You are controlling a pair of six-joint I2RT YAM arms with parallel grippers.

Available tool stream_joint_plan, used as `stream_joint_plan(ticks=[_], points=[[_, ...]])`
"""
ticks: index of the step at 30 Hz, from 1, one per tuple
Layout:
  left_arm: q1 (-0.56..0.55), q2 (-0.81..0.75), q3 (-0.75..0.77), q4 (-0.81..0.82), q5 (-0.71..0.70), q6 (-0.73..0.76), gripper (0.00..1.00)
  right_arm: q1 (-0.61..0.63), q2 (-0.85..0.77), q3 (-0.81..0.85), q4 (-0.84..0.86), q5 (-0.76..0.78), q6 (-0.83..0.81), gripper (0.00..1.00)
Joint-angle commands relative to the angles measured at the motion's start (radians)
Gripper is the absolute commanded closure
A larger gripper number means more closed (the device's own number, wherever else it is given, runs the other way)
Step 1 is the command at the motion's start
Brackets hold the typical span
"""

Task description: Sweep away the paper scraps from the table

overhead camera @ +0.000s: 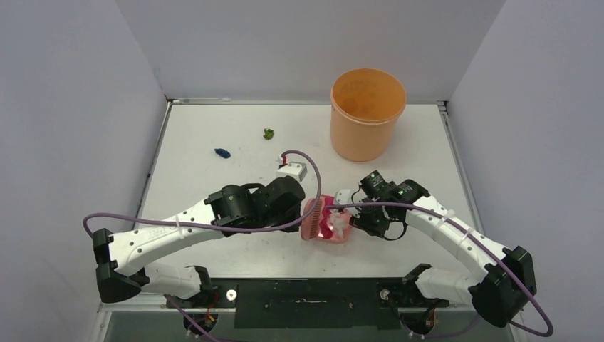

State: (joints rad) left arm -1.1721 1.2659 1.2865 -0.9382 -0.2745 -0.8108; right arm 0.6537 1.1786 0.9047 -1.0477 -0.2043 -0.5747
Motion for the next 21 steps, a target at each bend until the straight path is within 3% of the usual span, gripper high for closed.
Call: stream_joint_plan(ticks=[1, 9, 13, 21], points=[[-0.027, -0.070, 0.118, -0.069, -0.106, -0.013, 1.00, -0.047, -0.074, -0.006, 0.037, -0.041, -0.028, 0.95], [-0.040, -0.175, 0.151, -0.113, -0.157, -0.016, 1.00, -0.061, -0.124, -0.004, 0.036, -0.040, -0.026, 0.95], [-0.039, -0.243, 0.115, -0.184, -0.279, -0.003, 1.00, -0.065, -0.117, 0.040, -0.002, -0.031, -0.040, 0.95], [-0.010, -0.409, -0.134, -0.099, -0.502, 0.083, 1.00, -0.080, -0.018, 0.185, -0.046, -0.083, -0.071, 0.95]])
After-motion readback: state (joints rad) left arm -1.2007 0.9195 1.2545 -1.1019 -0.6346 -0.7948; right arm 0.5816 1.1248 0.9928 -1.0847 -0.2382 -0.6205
